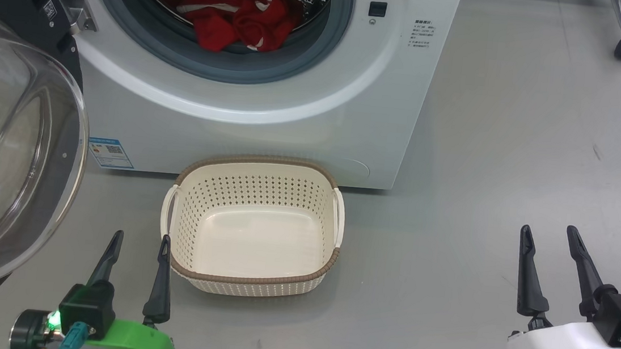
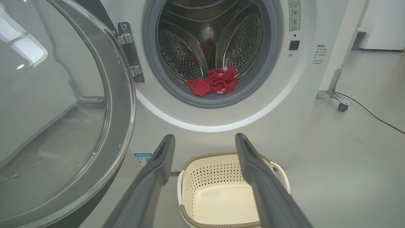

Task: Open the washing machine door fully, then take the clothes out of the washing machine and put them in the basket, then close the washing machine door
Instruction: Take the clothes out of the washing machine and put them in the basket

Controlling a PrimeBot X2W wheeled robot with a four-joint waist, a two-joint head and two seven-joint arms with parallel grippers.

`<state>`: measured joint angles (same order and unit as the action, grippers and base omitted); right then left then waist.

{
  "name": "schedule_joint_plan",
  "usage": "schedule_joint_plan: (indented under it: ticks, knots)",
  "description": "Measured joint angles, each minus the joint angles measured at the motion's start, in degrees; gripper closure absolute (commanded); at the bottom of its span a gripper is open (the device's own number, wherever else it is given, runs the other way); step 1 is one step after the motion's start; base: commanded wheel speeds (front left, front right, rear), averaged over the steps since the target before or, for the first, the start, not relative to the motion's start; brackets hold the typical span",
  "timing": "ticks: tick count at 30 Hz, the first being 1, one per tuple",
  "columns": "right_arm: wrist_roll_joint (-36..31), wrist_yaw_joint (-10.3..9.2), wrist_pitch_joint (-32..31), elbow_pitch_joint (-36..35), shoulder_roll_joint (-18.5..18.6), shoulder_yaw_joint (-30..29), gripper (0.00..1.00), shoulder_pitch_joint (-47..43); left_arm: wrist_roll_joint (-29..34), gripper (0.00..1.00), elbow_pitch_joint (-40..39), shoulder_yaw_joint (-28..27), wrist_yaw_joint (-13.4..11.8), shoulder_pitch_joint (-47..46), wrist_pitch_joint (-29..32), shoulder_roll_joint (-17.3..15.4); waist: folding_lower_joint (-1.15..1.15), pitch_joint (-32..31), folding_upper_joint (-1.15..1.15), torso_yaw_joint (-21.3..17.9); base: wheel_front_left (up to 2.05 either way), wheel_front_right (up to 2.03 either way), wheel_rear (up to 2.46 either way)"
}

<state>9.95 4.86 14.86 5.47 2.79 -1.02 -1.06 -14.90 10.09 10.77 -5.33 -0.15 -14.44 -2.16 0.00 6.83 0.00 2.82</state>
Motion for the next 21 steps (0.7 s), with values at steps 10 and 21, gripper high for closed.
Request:
schedule_joint_plan:
  ticks: [10,21]
  knots:
    - [0.1,-0.04,0.0,-0.2,-0.2,0.0,0.00,-0.6,0.0,0.00,0.3,0.4,-0.2,-0.1,0.0,0.0,0.00,-0.1,0.00,-0.2,0.00,0.00,0.00]
    - [0.1,-0.05,0.0,-0.6,-0.3,0.0,0.00,-0.6,-0.6,0.00,-0.7,1.3,-0.2,-0.2,0.0,0.0,0.00,0.0,0.00,-0.3,0.10,-0.10,0.00]
